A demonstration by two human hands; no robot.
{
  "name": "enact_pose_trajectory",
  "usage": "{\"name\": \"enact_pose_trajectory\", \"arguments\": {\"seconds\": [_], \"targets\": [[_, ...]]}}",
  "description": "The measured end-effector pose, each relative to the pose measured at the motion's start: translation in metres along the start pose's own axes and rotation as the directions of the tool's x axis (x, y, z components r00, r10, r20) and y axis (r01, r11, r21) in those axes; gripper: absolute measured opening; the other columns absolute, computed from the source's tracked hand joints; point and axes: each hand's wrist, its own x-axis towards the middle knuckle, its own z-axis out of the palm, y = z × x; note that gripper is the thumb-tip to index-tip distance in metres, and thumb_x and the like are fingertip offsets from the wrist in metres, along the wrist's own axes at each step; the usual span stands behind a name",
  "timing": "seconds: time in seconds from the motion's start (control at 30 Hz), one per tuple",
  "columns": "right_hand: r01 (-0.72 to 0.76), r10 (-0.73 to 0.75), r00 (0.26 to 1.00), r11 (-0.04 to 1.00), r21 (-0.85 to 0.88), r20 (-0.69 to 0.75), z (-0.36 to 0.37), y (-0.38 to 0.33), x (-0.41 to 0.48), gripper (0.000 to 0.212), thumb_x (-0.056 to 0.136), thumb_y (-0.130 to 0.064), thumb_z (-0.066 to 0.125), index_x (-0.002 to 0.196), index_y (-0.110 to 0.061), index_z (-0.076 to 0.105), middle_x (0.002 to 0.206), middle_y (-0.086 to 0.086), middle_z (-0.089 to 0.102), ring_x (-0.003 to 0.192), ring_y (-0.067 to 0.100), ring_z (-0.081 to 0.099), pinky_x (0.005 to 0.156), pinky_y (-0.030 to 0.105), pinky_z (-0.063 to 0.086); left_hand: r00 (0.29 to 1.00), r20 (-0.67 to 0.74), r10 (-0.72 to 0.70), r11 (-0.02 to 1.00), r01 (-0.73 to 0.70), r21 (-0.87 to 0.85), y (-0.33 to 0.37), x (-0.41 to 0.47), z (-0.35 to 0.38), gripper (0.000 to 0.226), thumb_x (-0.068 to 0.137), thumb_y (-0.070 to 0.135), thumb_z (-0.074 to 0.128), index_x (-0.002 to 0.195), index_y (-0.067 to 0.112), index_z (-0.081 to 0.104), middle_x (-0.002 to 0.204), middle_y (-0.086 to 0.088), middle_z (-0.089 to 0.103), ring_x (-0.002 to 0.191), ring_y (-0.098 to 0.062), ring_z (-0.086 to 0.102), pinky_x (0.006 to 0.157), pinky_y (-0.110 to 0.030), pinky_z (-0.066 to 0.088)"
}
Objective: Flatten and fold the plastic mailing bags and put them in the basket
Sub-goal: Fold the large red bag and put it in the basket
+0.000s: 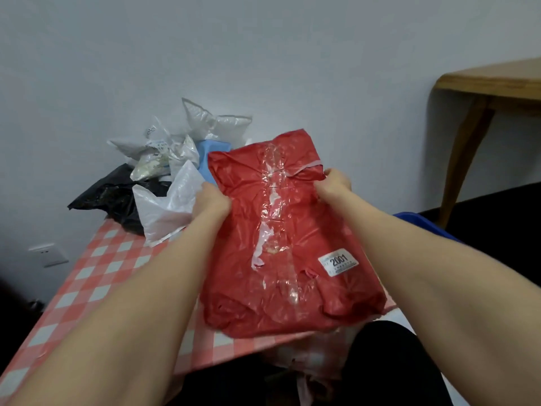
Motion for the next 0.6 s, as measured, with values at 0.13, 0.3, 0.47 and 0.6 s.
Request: {"name": "enact_pose_trajectory", "arguments": {"seconds": [0.13, 0.3, 0.47, 0.6], "targets": [[0.161, -0.135, 0.983, 0.959, -0.234, 0.124, 0.016, 0.008, -0.022, 0.063, 0.085, -0.049, 0.054, 0.14, -0.02, 0.044, 0.144, 0.014, 0.04, 0.128, 0.037, 0.044, 0.107, 0.045, 0.039, 0.966, 0.059, 0.251, 0.943, -0.258, 0.209, -0.002, -0.025, 0.015, 0.052, 0.094, 0.027, 0.05, 0.142, 0.012, 0.035, 0.144, -0.021, 0.031, 0.133, -0.039, 0.033, 0.11, -0.044, 0.028], [0.329, -0.029, 0.883, 0.749, -0.576, 0.468, 0.022, 0.03, -0.062, 0.09, 0.085, -0.076, 0.036, 0.154, -0.033, -0.001, 0.161, 0.01, -0.011, 0.146, 0.039, -0.013, 0.115, 0.06, -0.001, 0.878, 0.379, 0.294, 0.814, -0.438, 0.382, -0.016, -0.066, 0.044, 0.069, 0.094, 0.062, 0.026, 0.152, 0.032, 0.005, 0.16, -0.007, -0.013, 0.146, -0.027, -0.014, 0.116, -0.051, -0.003], [0.298, 0.067, 0.868, 0.722, -0.624, 0.492, 0.027, 0.053, -0.077, 0.084, 0.087, -0.077, 0.026, 0.152, -0.038, -0.01, 0.159, 0.008, -0.021, 0.146, 0.034, -0.02, 0.114, 0.061, -0.009, 0.854, 0.493, 0.169, 0.821, -0.398, 0.409, -0.043, -0.08, 0.054, 0.071, 0.092, 0.068, 0.016, 0.151, 0.035, -0.004, 0.159, -0.004, -0.016, 0.146, -0.024, -0.015, 0.116, -0.05, -0.003], [0.292, 0.061, 0.884, 0.702, -0.649, 0.464, 0.031, 0.058, -0.079, 0.081, 0.087, -0.078, 0.017, 0.151, -0.038, -0.012, 0.159, 0.007, -0.022, 0.146, 0.032, -0.02, 0.113, 0.06, -0.012, 0.862, 0.476, 0.176, 0.811, -0.401, 0.427, -0.044, -0.082, 0.058, 0.071, 0.091, 0.069, 0.013, 0.151, 0.036, -0.005, 0.16, -0.003, -0.014, 0.147, -0.024, -0.015, 0.116, -0.051, -0.005]]}}
